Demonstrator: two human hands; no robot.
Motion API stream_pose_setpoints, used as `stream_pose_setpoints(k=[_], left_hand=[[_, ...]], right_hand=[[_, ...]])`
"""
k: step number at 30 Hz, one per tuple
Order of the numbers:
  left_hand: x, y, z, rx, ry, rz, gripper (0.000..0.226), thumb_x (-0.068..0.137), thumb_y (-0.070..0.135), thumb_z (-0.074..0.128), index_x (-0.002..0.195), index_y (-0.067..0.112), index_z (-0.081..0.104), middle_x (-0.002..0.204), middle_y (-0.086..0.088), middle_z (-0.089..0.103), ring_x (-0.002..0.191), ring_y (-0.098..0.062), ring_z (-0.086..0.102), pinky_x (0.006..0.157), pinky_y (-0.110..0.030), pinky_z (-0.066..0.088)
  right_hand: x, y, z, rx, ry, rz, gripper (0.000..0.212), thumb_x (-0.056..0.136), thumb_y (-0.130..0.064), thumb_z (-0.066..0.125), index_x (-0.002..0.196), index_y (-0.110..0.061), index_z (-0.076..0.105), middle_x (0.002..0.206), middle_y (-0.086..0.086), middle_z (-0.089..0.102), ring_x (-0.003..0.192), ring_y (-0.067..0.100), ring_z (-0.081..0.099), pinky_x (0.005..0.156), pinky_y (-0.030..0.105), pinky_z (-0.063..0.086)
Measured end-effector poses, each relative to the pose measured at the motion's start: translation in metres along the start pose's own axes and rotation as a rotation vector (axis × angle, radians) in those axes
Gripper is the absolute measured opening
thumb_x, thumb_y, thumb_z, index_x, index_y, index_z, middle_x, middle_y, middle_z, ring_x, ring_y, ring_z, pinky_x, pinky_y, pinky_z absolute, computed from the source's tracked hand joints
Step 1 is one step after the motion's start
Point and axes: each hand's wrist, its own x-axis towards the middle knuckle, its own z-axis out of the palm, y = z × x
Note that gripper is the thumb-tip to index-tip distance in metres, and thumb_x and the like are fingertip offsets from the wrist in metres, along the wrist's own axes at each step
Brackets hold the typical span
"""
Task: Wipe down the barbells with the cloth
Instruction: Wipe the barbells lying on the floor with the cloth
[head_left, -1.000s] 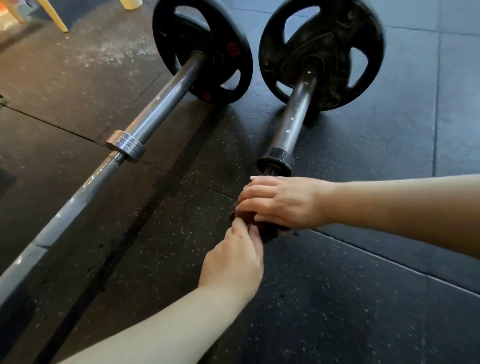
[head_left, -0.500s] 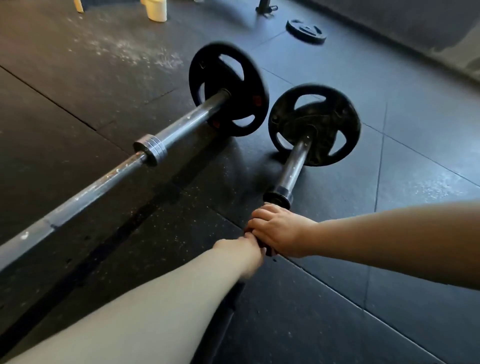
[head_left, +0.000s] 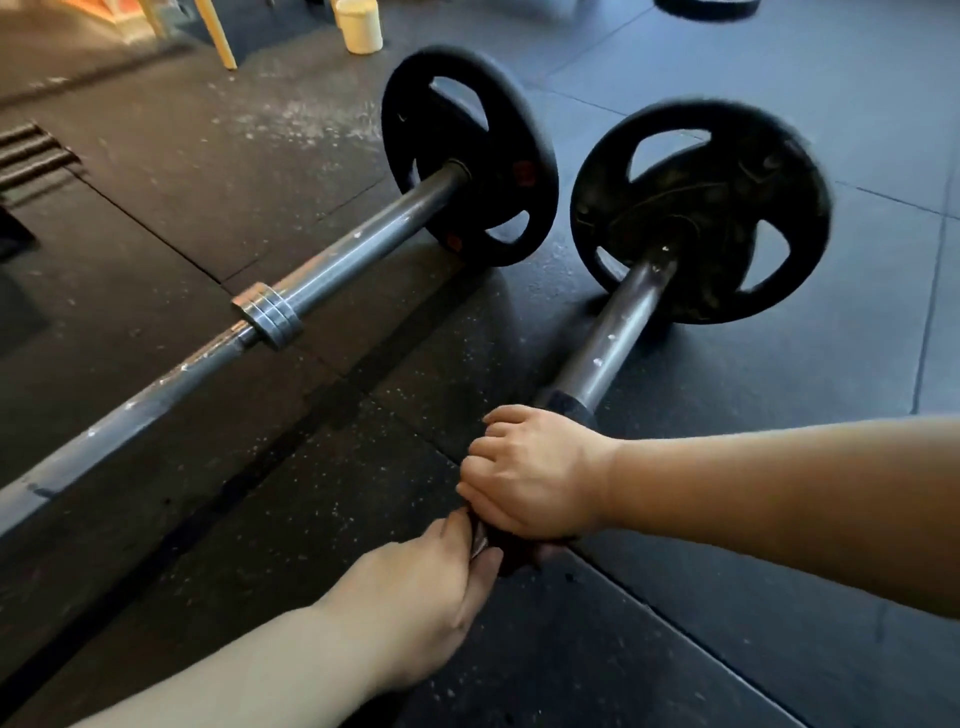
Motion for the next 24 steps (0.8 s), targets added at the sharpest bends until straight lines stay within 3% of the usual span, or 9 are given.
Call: stream_pose_setpoints(k=[2, 4, 8, 10, 13, 17, 20, 22, 24], left_hand=[[0.002, 0.004, 0.002, 0.009, 0.073, -0.03, 0.033, 0.104, 0.057, 0.025, 0.124, 0.035, 0.038, 0.119, 0.009, 0.055, 0.101, -0.019, 0.065, 0.084, -0.036, 0.049], [0.003, 0.01, 0.002, 0.008, 0.159, -0.091, 0.033, 0.104, 0.056, 0.029, 0.132, 0.039, 0.034, 0.118, 0.017, 0.053, 0.101, -0.012, 0.063, 0.075, -0.021, 0.042], [0.001, 0.031, 0.004, 0.02, 0.202, -0.193, 0.035, 0.104, 0.054, 0.03, 0.135, 0.037, 0.033, 0.112, 0.021, 0.048, 0.091, -0.004, 0.06, 0.074, -0.016, 0.044], [-0.003, 0.036, 0.008, 0.077, 0.212, -0.172, 0.053, 0.099, 0.063, 0.019, 0.141, 0.032, 0.03, 0.123, 0.017, 0.047, 0.101, -0.009, 0.063, 0.077, -0.019, 0.045], [-0.005, 0.035, 0.01, 0.178, 0.179, -0.133, 0.083, 0.087, 0.076, 0.0, 0.143, 0.025, 0.035, 0.122, 0.009, 0.054, 0.096, -0.012, 0.066, 0.073, -0.017, 0.043], [0.02, 0.038, 0.007, 0.241, 0.251, -0.04, 0.068, 0.106, 0.051, 0.02, 0.133, 0.001, 0.056, 0.119, -0.014, 0.067, 0.079, -0.018, 0.071, 0.062, -0.02, 0.049], [0.05, 0.052, 0.0, 0.018, 0.315, -0.071, 0.065, 0.102, 0.055, 0.02, 0.149, 0.013, 0.036, 0.151, -0.007, 0.046, 0.116, -0.022, 0.062, 0.087, -0.023, 0.046], [0.06, 0.059, -0.007, -0.148, 0.313, -0.11, 0.08, 0.095, 0.064, 0.016, 0.162, 0.024, 0.0, 0.168, 0.004, 0.017, 0.146, -0.011, 0.036, 0.114, -0.023, 0.033], [0.062, 0.063, -0.011, -0.212, 0.279, -0.074, 0.084, 0.089, 0.066, 0.01, 0.16, 0.029, -0.017, 0.17, 0.01, -0.004, 0.152, 0.001, 0.004, 0.12, -0.017, 0.009]], right_hand=[[-0.009, -0.002, 0.006, -0.033, 0.073, 0.118, 0.039, 0.104, -0.031, 0.043, 0.075, -0.016, 0.062, 0.07, 0.003, 0.063, 0.065, 0.029, 0.063, 0.101, 0.048, 0.048], [-0.014, -0.009, 0.014, -0.031, 0.095, 0.178, 0.035, 0.104, -0.031, 0.045, 0.078, -0.017, 0.063, 0.073, 0.003, 0.064, 0.067, 0.029, 0.064, 0.11, 0.051, 0.042], [-0.013, -0.009, 0.018, 0.184, 0.106, 0.214, 0.032, 0.105, -0.031, 0.049, 0.083, -0.014, 0.065, 0.081, 0.006, 0.067, 0.072, 0.033, 0.065, 0.095, 0.05, 0.049], [-0.022, -0.012, 0.017, 0.163, 0.11, 0.13, 0.032, 0.107, -0.031, 0.045, 0.089, -0.013, 0.065, 0.086, 0.006, 0.066, 0.078, 0.032, 0.064, 0.099, 0.049, 0.045], [-0.028, 0.001, 0.01, 0.119, 0.159, -0.012, 0.029, 0.108, -0.026, 0.043, 0.1, -0.011, 0.066, 0.095, 0.008, 0.065, 0.089, 0.033, 0.06, 0.107, 0.047, 0.038], [-0.018, 0.035, -0.012, 0.13, 0.363, 0.267, 0.034, 0.11, -0.03, 0.041, 0.094, -0.012, 0.064, 0.092, 0.006, 0.062, 0.087, 0.03, 0.057, 0.092, 0.046, 0.045], [-0.021, 0.058, -0.019, 0.219, 0.27, 0.47, 0.045, 0.107, -0.04, 0.029, 0.094, -0.014, 0.063, 0.091, 0.004, 0.062, 0.087, 0.03, 0.058, 0.089, 0.048, 0.045], [-0.031, 0.07, -0.02, 0.266, 0.23, 0.585, 0.05, 0.105, -0.042, 0.025, 0.097, -0.012, 0.065, 0.092, 0.004, 0.062, 0.088, 0.03, 0.058, 0.09, 0.048, 0.044], [-0.041, 0.081, -0.018, 0.195, 0.185, 0.574, 0.048, 0.106, -0.039, 0.028, 0.097, -0.009, 0.065, 0.092, 0.006, 0.061, 0.089, 0.031, 0.058, 0.092, 0.045, 0.041]])
